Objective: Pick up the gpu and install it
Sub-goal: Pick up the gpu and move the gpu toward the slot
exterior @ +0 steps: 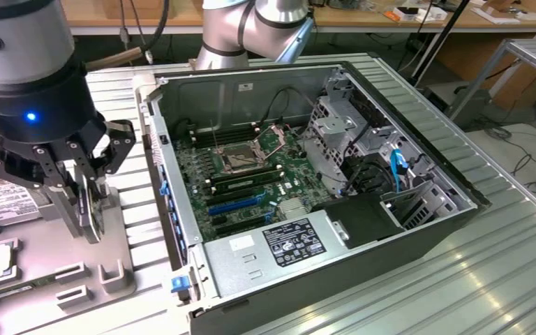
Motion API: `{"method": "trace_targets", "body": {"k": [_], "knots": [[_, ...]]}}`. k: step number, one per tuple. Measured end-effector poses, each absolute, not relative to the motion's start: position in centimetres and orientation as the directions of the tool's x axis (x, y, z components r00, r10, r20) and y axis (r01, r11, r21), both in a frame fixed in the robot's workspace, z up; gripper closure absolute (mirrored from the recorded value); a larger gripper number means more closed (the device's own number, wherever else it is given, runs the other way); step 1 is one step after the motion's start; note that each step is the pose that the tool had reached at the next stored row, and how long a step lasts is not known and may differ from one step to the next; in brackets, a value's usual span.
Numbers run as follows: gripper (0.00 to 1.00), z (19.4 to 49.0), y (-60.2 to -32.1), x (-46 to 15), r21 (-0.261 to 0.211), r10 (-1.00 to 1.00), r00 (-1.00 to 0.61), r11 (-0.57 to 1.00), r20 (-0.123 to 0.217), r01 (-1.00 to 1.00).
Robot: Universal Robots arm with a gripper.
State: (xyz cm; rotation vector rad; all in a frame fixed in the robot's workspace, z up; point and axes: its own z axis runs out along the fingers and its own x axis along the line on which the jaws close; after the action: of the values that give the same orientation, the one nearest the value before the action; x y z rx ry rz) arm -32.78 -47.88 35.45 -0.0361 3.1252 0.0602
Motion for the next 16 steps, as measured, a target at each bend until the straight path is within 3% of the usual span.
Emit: {"method": "trace_targets", "body": {"k": [5,12,16], "knots": [[0.73,37.6,-47.9,-32.8,0.038,-0.023,-1.0,0.999,-0.016,-0.023],[0.73,43.0,-47.8,-32.8,0.038,-0.023,-1.0,0.999,-0.016,-0.023],[0.73,43.0,-47.8,-31.6,0.038,-0.023,-1.0,0.999,-0.016,-0.023]]}}
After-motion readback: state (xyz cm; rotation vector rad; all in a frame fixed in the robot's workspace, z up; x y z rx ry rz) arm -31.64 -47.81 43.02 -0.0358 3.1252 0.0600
